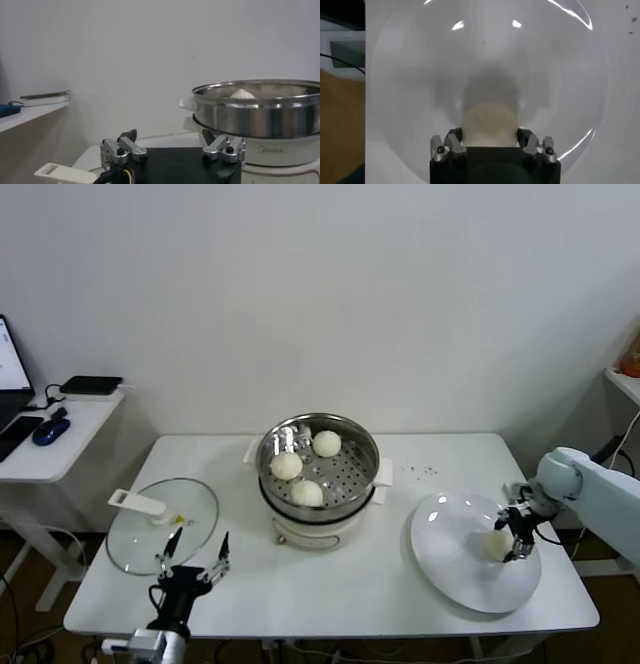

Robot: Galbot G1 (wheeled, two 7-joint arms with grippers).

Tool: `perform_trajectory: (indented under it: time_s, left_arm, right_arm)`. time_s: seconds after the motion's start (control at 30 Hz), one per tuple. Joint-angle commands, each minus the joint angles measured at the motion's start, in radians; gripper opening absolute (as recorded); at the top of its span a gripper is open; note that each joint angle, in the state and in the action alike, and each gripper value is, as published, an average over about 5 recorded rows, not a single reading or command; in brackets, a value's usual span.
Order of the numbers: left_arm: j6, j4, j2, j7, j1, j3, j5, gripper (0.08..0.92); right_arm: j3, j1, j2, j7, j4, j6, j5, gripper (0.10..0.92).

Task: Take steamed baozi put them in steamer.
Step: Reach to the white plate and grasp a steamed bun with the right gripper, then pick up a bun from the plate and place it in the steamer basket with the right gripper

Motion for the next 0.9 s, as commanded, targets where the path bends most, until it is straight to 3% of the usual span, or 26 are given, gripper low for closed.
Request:
perform_trajectory:
  time_s: [0.03,0.23,0.43,0.9]
  left_arm:
    - [0.0,0.0,0.001,0.0,-0.001,-0.001,-0.001,0.823]
    - [-0.001,0.003,0.001,0.0,-0.003,0.002,-0.001,0.823]
    - [-0.002,-0.002,0.0,0.0,0.0,0.01,0.0,0.823]
    - [-0.01,-0.023,0.004,-0.001,-0.007,0.033,0.011,0.823]
  right_arm:
    - [-0.016,0.036,-0.011,-0.002,0.016,-0.001,0.033,0.696]
    - [-0.121,0.206,-0.03,-0.004,0.067,-0.025,0.15,0.695]
    - [-0.312,0.456,-0.007,-0.001,0.104,-0.076,0.364,0.696]
    - [-0.689,0.915,0.255,0.014,0.133,-0.152,0.778,0.696]
